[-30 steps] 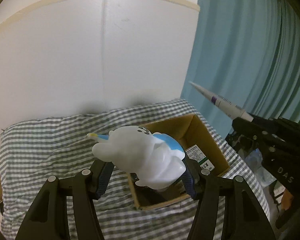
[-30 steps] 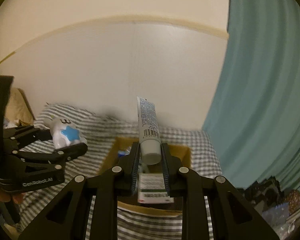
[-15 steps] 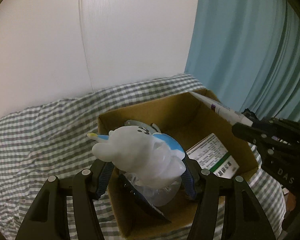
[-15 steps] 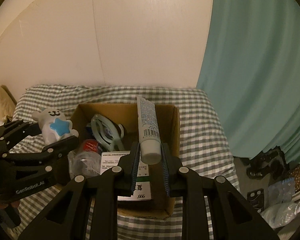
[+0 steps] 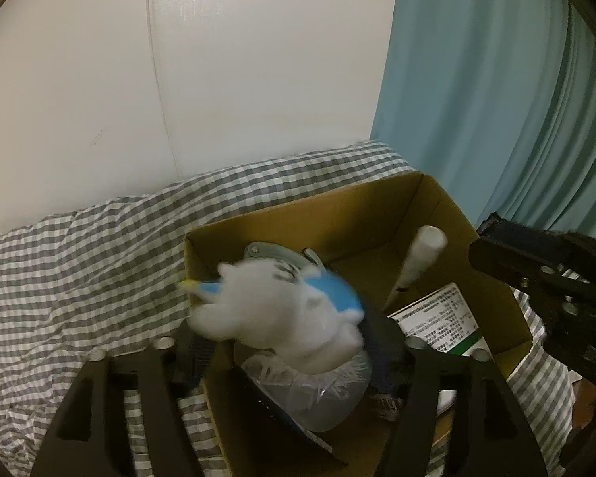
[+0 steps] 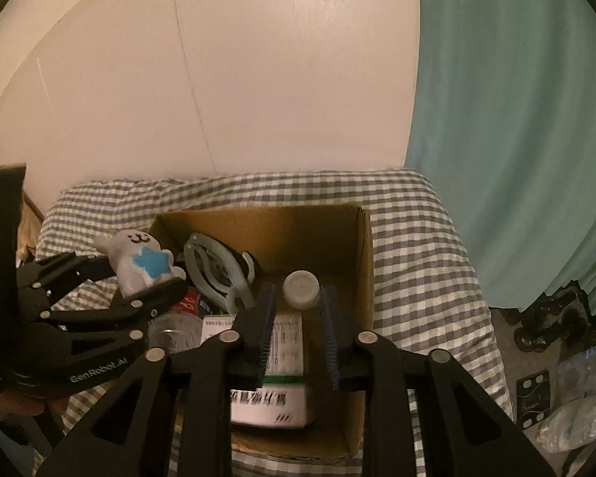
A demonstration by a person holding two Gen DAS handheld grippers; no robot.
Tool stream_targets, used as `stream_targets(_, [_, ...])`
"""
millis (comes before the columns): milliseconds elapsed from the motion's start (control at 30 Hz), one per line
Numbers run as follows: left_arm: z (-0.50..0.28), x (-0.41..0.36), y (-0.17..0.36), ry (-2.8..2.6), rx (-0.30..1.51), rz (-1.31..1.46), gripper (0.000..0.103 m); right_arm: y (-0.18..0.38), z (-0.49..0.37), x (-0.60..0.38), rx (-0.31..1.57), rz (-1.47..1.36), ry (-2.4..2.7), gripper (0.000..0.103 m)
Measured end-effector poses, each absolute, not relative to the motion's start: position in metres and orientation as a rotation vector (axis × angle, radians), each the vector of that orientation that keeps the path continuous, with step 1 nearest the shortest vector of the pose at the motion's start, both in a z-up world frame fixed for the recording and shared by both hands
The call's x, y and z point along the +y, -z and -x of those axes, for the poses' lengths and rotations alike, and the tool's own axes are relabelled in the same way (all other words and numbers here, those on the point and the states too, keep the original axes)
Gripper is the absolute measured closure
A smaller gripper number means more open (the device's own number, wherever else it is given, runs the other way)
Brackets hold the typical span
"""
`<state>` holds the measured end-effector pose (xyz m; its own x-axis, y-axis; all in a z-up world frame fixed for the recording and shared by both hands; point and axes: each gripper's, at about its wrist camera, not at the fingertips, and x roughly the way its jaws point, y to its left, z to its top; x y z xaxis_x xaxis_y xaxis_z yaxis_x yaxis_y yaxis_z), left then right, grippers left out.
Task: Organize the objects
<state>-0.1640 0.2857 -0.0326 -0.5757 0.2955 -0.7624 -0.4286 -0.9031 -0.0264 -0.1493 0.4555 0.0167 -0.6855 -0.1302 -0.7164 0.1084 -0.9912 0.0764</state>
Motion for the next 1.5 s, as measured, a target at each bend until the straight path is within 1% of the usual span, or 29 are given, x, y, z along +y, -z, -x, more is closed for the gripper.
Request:
stream_targets(33, [0.162,0.285,0.030,-2.475,0.235,1.139,0.018,-0.019,0.146,0.459,-0.049,-1.170,2.777,0.060])
stream_targets(67, [0.160,0.284,0.027,-2.486,0.245,1.122,0.017,-0.022,0.144,0.459,-0.058,-1.156,2.784,0.057])
stream_targets(200, [0.153,0.275,0.007,-2.509,0.254,1.074,0.015,-0.039,0.132,0.458,-0.060,-1.123,2.815,0.055])
stream_targets(333, [0.145,0.253,-0.025,-2.559,0.221,1.012,0.010,-0.057,0.114,0.452,-0.073,-1.063,2.847,0.051])
stream_targets(400, [0.141,0.238,-0.042,-2.587,0.196,0.979,0.009,-0.071,0.099,0.448,-0.078,-1.024,2.864,0.047])
stream_targets(467, [0.134,0.223,-0.062,-2.618,0.168,0.937,0.008,-0.087,0.082,0.441,-0.051,-0.984,2.881,0.046])
stream_targets(533, [0.124,0.206,-0.083,-2.650,0.152,0.894,0.005,-0.103,0.062,0.432,-0.002,-0.945,2.900,0.045])
stream_targets(700, [0.091,0.161,-0.132,-2.741,0.118,0.765,0.000,-0.138,0.025,0.409,0.056,-0.863,2.930,0.039])
stream_targets(800, [0.070,0.136,-0.157,-2.790,0.102,0.689,0.000,-0.163,0.001,0.392,0.087,-0.801,2.943,0.037])
stream_targets(867, [0.056,0.115,-0.171,-2.836,0.101,0.638,0.000,-0.176,-0.011,0.380,0.106,-0.746,2.947,0.030])
stream_targets(933, [0.044,0.100,-0.179,-2.866,0.094,0.597,0.000,-0.185,-0.022,0.367,0.128,-0.699,2.952,0.025])
stream_targets(1000, [0.032,0.086,-0.182,-2.891,0.084,0.561,0.000,-0.192,-0.032,0.352,0.150,-0.656,2.965,0.020])
stream_targets(1067, [0.021,0.075,-0.182,-2.916,0.078,0.531,0.000,-0.195,-0.042,0.340,0.164,-0.610,2.987,0.010])
stream_targets(1167, [0.013,0.061,-0.171,-2.942,0.073,0.516,0.000,-0.189,-0.054,0.328,0.151,-0.539,2.999,0.000])
stream_targets(1333, [0.008,0.046,-0.137,-2.982,-0.013,0.524,0.000,-0.158,-0.042,0.320,0.164,-0.526,3.025,0.000])
stream_targets(1400, [0.010,0.047,-0.119,-3.015,-0.021,0.533,0.000,-0.146,-0.035,0.319,0.165,-0.545,3.031,0.000])
stream_targets(1500, [0.013,0.052,-0.095,-3.043,-0.009,0.556,0.000,-0.116,-0.020,0.331,0.117,-0.586,3.045,0.000])
